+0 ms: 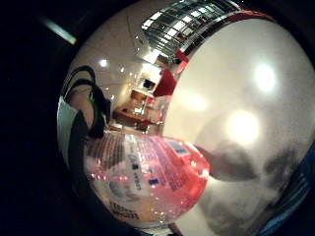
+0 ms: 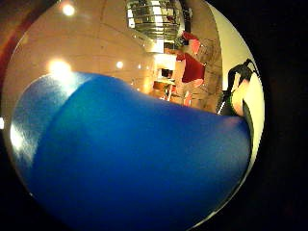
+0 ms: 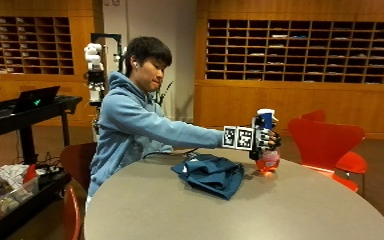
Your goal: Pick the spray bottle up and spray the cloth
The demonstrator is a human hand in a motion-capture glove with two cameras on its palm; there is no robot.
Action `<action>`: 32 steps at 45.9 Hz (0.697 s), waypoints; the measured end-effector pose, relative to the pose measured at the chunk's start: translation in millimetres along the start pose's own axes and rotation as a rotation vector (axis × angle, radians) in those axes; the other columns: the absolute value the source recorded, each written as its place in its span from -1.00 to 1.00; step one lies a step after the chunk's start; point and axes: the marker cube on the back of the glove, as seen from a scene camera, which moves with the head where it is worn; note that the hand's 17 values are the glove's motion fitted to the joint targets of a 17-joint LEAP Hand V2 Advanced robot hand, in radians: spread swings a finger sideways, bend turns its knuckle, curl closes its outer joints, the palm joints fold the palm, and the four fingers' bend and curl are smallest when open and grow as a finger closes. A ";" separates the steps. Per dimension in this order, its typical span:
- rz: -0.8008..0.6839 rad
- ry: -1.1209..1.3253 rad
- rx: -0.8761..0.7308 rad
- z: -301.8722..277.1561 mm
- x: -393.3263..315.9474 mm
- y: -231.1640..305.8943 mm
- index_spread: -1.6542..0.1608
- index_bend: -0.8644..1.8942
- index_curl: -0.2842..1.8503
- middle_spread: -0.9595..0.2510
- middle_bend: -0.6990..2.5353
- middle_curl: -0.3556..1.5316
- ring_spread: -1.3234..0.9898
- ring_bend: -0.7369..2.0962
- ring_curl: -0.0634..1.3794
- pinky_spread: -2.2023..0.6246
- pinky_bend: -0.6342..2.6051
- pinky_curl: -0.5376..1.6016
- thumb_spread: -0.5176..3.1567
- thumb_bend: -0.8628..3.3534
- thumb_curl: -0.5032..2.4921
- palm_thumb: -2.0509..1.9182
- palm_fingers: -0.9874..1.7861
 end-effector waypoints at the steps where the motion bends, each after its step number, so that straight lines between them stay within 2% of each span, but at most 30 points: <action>1: -0.001 0.009 -0.004 1.5 2.4 -0.7 0.60 -0.22 -0.26 0.39 -0.33 -0.14 0.02 -0.13 -0.33 0.39 -0.32 -0.12 -0.41 -0.61 -0.20 0.44 0.66; 11: -0.087 0.062 -0.148 9.2 2.4 -1.6 0.59 -0.23 -0.26 0.38 -0.32 -0.14 0.02 -0.15 -0.34 0.40 -0.35 -0.13 -0.32 -0.61 -0.24 0.44 0.62; 15: -0.134 0.064 -0.189 0.8 -5.9 -3.0 0.58 -0.28 -0.29 0.36 -0.35 -0.15 0.02 -0.17 -0.35 0.43 -0.37 -0.13 -0.28 -0.61 -0.27 0.42 0.45; 21: -0.178 0.014 -0.190 -31.9 -25.5 -7.8 0.56 -0.34 -0.33 0.36 -0.39 -0.16 0.04 -0.19 -0.32 0.51 -0.37 -0.11 -0.25 -0.62 -0.31 0.36 0.16; 32: -0.228 -0.065 -0.126 -106.8 -58.1 -6.0 0.54 -0.31 -0.44 0.38 -0.39 -0.17 0.06 -0.19 -0.37 0.57 -0.37 -0.15 -0.23 -0.61 -0.36 0.32 0.13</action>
